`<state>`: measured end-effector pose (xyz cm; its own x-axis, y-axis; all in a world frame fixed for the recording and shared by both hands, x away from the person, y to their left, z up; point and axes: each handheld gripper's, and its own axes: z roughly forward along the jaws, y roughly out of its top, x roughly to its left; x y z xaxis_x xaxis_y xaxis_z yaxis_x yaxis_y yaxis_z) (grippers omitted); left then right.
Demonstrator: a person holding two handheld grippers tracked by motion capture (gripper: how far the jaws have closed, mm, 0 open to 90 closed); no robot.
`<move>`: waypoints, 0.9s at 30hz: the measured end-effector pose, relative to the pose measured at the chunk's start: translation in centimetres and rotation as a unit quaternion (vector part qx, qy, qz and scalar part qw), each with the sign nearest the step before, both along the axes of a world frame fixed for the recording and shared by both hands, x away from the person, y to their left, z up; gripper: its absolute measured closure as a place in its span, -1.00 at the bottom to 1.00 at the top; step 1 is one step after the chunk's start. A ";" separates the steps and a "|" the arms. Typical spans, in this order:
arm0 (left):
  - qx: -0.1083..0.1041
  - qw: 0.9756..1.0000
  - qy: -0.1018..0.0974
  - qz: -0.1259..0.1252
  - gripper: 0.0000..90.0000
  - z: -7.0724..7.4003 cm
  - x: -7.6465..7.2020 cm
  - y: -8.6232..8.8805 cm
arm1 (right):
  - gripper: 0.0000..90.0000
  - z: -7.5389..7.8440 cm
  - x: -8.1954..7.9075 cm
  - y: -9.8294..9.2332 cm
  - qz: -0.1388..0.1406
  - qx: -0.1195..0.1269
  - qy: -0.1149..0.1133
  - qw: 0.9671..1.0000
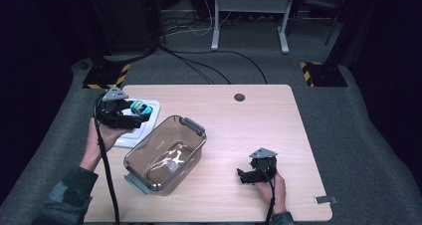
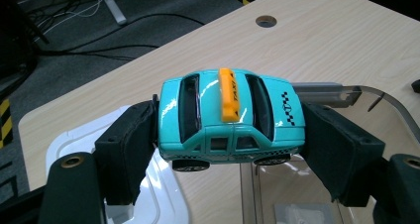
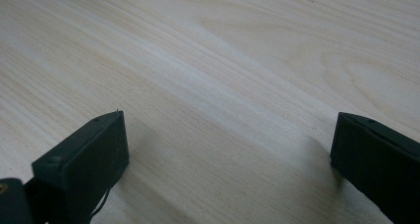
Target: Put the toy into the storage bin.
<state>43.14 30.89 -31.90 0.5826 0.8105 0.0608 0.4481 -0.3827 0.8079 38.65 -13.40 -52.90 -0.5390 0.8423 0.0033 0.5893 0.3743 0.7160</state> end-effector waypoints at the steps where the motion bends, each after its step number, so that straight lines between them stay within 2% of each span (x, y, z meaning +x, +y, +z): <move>1: 0.004 1.000 0.001 -0.006 -0.46 0.1 0.2 -0.4 | -0.98 0.0 0.0 0.0 0.000 0.000 -0.001 1.000; 5: 0.010 1.000 0.005 -0.016 -0.46 0.2 0.6 -1.2 | -0.98 0.0 0.0 0.0 -0.001 0.000 0.001 1.000; 14: 0.010 0.999 0.016 -0.034 -0.46 0.1 1.3 -2.8 | -0.98 0.0 0.0 0.0 0.000 -0.001 0.000 1.000; 27: 0.024 0.997 0.041 -0.060 -0.46 -0.9 2.5 -5.5 | -0.98 0.0 0.0 0.0 -0.001 0.000 0.001 1.000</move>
<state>45.65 25.35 -32.83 0.6801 0.7316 0.0467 0.4598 -0.4753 0.7501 38.61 -13.38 -52.89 -0.5366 0.8438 0.0035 0.5914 0.3731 0.7149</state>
